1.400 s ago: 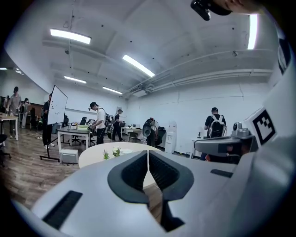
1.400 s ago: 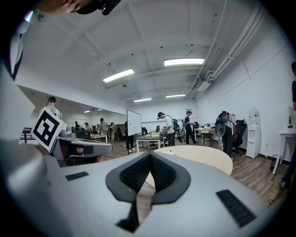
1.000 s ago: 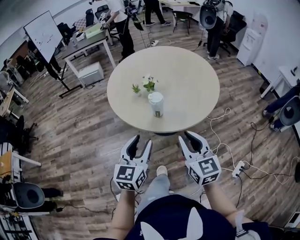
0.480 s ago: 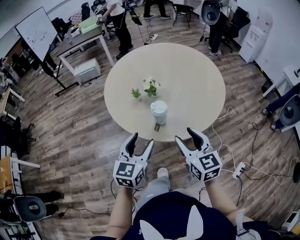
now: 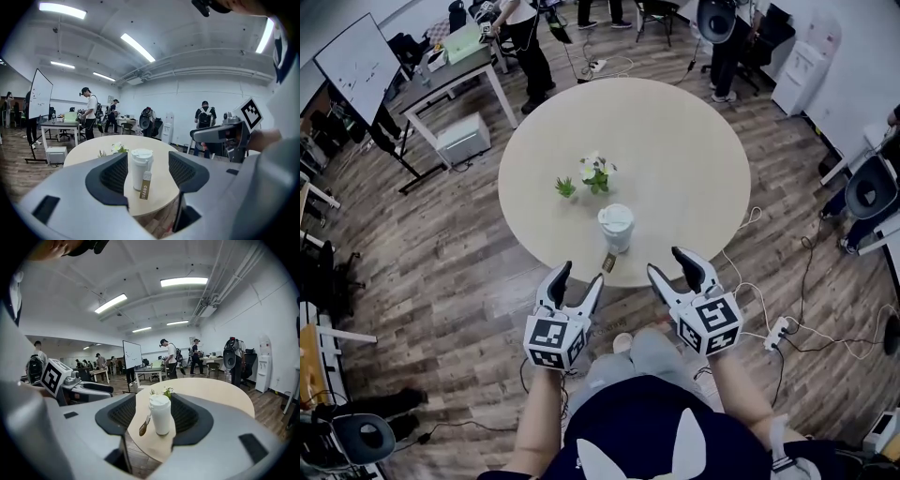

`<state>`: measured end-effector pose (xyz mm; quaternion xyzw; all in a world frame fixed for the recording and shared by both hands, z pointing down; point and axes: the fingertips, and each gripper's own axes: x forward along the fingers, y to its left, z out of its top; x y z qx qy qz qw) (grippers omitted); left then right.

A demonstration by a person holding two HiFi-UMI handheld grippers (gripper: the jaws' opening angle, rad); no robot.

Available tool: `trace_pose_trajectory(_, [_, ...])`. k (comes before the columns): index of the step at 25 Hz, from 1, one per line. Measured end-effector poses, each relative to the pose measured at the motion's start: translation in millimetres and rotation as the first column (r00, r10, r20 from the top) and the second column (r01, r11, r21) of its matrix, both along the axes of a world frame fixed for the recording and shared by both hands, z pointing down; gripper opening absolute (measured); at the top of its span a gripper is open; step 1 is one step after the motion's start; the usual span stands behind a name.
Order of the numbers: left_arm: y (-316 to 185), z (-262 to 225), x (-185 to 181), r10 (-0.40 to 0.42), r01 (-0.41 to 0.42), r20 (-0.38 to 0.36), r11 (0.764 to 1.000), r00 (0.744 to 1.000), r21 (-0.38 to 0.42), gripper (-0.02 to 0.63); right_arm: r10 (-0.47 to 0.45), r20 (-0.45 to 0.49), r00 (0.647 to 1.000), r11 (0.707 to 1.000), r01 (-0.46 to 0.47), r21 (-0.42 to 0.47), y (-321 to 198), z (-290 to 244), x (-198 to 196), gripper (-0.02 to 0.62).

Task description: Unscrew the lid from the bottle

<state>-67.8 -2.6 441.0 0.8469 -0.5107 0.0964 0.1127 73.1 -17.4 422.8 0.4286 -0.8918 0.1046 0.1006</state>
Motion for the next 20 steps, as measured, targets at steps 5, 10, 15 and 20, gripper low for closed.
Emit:
trace_pose_trajectory(5, [-4.2, 5.1, 1.9, 0.005, -0.005, -0.001, 1.000, 1.000, -0.011, 0.264, -0.006, -0.010, 1.000, 1.000, 0.005, -0.021, -3.6, 6.5, 2.0, 0.233])
trace_pose_trajectory(10, [-17.6, 18.9, -9.8, -0.011, 0.012, 0.021, 0.999, 1.000, -0.037, 0.262, -0.024, -0.007, 1.000, 0.999, 0.024, -0.043, -15.1, 11.8, -4.2, 0.250])
trace_pose_trajectory(15, [-35.1, 34.8, -20.8, -0.009, 0.011, 0.027, 0.997, 1.000, -0.076, 0.262, -0.042, -0.019, 0.999, 0.997, 0.041, -0.061, -30.0, 15.9, -8.6, 0.262])
trace_pose_trajectory(20, [-55.3, 44.2, -25.9, 0.022, -0.020, 0.028, 0.995, 0.999, -0.097, 0.264, -0.058, -0.032, 0.998, 0.995, 0.055, -0.084, -45.7, 18.3, -15.9, 0.274])
